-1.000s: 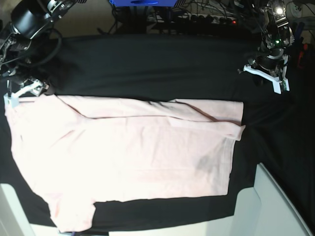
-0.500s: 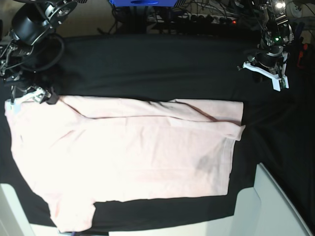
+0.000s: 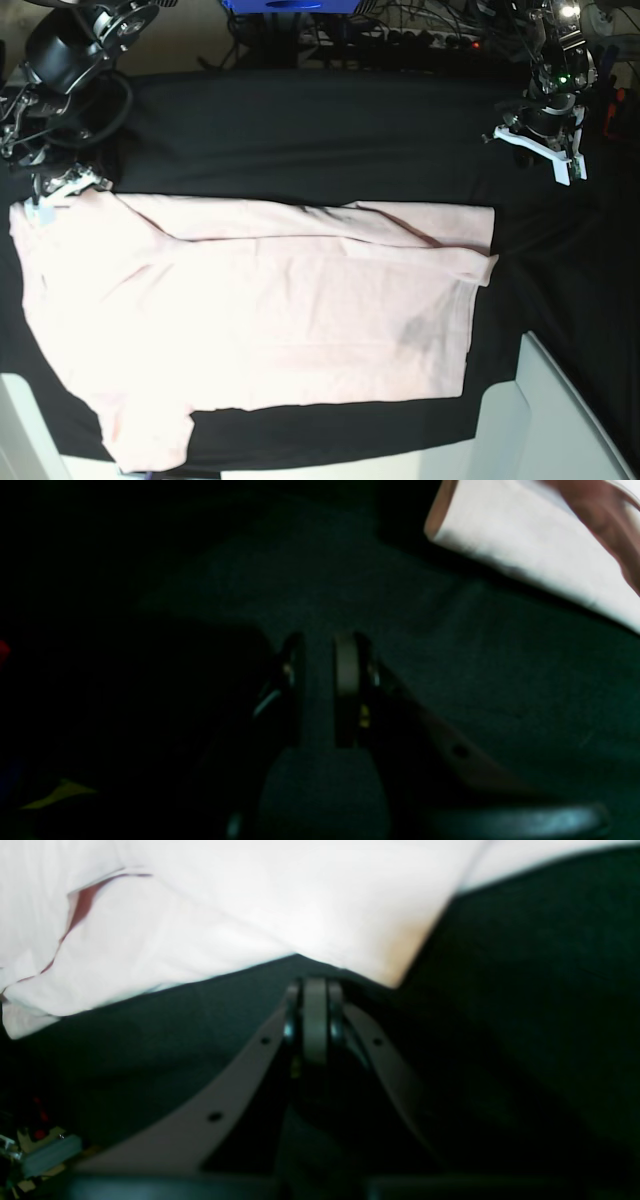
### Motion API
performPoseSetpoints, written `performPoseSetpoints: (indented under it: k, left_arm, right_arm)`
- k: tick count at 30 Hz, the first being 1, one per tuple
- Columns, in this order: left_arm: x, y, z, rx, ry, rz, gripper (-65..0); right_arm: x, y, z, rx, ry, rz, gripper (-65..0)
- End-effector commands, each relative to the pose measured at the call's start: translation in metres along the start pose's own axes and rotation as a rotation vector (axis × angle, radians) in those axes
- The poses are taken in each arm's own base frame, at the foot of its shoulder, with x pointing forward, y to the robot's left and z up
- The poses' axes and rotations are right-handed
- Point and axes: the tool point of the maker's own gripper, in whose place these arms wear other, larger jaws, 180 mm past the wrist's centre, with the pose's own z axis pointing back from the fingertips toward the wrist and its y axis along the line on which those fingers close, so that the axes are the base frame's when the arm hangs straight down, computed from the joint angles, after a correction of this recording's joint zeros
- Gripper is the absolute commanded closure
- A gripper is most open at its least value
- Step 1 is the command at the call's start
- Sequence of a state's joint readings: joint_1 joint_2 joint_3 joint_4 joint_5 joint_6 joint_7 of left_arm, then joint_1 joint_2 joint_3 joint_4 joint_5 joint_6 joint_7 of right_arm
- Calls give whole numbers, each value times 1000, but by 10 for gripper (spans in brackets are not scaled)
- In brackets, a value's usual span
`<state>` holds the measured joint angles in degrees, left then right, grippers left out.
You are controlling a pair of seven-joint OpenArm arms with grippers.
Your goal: Fold the T-shirt properly
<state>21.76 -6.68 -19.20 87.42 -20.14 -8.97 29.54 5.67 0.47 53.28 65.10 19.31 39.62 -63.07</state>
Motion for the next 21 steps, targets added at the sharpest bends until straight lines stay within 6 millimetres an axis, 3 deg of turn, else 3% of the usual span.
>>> performPoseSetpoints:
  k: [1,6,11,13,17,18,21]
  left_arm:
    - [12,4,2,5,-41,-5,-84]
    - [12,4,2,5,-39,-5,-84]
    - [12,3,2,5,-39,-4,-84]
    - [12,3,2,5,-39,-4,-84]
    - [11,3,1,5,-38,-3,-84]
    - [8,4,1,6,-30,-1,-84]
    - [1,6,-1,10,-11,5,-84]
  right_arm:
    - [26,2,11,-7,-63,38,0]
    - [43,5,28,-46,-76,93,-1]
    - [40,2,32,-59,-50,96,-29]
    - [36,1,32,-59,-43,89,-107]
    - [25,-5,32,-69,-28,79,-348]
    - [25,-5,32,-68,-29,79,-371]
    - [30,-5,31,-66,-68,77,-354]
